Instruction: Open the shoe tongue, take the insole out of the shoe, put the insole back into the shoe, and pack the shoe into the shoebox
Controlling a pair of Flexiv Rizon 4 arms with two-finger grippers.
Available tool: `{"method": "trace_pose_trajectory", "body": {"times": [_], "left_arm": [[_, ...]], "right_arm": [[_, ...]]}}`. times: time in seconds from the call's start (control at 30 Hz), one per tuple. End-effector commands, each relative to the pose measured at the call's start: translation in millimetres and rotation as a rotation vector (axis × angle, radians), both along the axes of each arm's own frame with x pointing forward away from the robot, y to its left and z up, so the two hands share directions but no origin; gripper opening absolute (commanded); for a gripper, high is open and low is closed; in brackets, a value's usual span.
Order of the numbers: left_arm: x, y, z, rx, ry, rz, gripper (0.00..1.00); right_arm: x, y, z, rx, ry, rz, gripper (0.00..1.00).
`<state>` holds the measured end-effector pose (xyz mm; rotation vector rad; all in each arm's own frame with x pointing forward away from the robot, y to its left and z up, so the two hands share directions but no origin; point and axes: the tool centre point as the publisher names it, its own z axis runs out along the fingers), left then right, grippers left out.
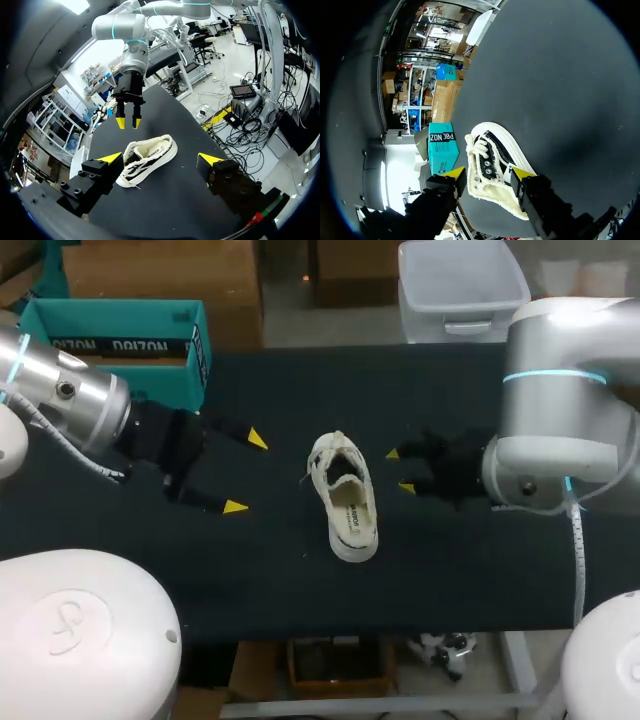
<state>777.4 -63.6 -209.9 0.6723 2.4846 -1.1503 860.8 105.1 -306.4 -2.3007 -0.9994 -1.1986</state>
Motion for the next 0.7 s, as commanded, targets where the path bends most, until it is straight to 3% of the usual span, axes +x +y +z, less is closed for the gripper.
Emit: {"method": "trace_pose_trajectory", "body": {"times": [0.03,0.3,0.7], "left_arm": [[0.3,3,3.2,0.007,0.008,0.004,1.0],[0.5,3,7.2,0.01,0.014,0.02,1.0],[3.3,4,2.5,0.019,0.059,0.049,1.0]], "right_arm": [[-0.2,-14,13,0.392,0.428,0.811,1.0],[5.0,-31,31,0.563,0.591,0.998,1.0],[5.0,-31,31,0.563,0.591,0.998,1.0]]}}
